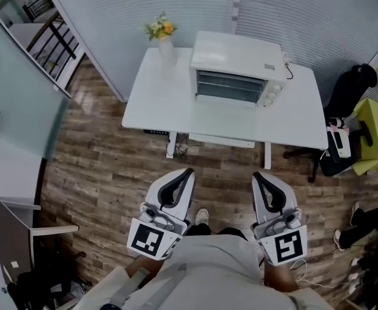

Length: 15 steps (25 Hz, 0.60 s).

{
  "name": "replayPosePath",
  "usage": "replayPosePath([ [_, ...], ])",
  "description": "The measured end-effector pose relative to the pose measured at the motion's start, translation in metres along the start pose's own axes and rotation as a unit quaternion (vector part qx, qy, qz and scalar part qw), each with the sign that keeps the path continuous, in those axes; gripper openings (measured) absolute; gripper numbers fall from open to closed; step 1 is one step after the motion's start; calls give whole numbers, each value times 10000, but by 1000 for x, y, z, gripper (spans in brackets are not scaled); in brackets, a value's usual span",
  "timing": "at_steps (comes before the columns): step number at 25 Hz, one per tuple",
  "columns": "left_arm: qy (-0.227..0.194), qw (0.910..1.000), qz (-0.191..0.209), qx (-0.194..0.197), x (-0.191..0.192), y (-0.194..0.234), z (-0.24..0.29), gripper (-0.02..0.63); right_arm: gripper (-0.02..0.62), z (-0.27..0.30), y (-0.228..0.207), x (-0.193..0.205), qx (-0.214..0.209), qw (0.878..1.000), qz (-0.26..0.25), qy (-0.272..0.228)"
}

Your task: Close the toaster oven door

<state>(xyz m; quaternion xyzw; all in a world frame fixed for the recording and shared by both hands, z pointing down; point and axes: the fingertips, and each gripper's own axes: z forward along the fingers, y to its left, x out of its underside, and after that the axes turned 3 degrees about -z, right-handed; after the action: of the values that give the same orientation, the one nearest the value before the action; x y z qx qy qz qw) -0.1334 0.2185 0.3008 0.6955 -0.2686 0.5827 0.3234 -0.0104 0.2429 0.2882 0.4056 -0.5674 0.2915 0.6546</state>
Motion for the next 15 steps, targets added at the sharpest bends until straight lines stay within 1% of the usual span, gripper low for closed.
replayPosePath([
  [7,64,9999,-47,109,5,23,21,3,5,25,-10,8,117,9999,45,119],
  [12,113,9998,-70,179,10,30,41,3,5,36,-26,15,100,9997,-171,139],
  [15,103,9997,-65,192,11,33,52,3,5,45,-33,17,134,9998,51,137],
])
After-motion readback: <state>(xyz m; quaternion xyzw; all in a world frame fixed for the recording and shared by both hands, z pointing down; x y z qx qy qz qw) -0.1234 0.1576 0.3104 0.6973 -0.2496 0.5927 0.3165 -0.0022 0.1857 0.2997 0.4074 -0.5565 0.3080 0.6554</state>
